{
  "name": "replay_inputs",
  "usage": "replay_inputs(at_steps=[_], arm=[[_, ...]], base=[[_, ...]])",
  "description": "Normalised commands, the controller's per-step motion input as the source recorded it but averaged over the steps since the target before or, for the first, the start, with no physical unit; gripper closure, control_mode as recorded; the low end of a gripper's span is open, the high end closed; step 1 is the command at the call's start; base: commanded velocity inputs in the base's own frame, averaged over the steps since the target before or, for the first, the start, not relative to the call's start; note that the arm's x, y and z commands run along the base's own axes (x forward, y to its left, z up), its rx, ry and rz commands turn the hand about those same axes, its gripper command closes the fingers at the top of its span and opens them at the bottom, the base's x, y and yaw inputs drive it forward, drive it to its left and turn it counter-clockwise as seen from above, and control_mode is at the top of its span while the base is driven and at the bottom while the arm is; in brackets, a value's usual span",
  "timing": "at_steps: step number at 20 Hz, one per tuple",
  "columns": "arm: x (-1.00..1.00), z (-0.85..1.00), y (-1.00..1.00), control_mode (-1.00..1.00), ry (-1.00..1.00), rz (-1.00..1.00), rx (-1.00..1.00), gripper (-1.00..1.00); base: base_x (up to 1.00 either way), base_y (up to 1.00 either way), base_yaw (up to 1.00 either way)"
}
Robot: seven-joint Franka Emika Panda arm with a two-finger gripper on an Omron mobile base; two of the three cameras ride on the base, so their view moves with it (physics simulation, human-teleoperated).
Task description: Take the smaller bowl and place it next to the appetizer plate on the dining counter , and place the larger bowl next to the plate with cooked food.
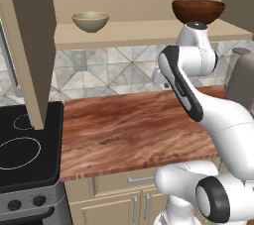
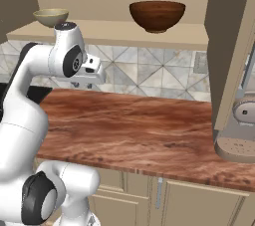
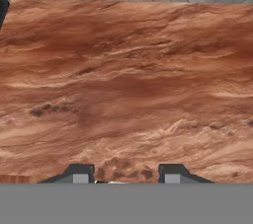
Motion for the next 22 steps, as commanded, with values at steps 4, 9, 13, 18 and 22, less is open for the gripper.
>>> replay_inputs(at_steps=[4,9,13,18,22], arm=[[-0.03,0.00,0.00,-1.00,0.00,0.00,0.00,-1.00],[-0.33,0.00,-0.20,-1.00,-0.06,-0.05,0.04,-1.00],[-0.49,0.18,-0.48,-1.00,-0.13,-0.38,0.13,-1.00],[-0.41,0.46,-0.31,-1.00,-0.18,-0.45,0.15,-1.00],[-0.34,0.61,-0.14,-1.00,-0.20,-0.53,0.15,-1.00]], base=[[0.00,0.00,0.00],[0.00,0.00,0.00],[0.00,0.00,0.00],[0.00,0.00,0.00],[0.00,0.00,0.00]])
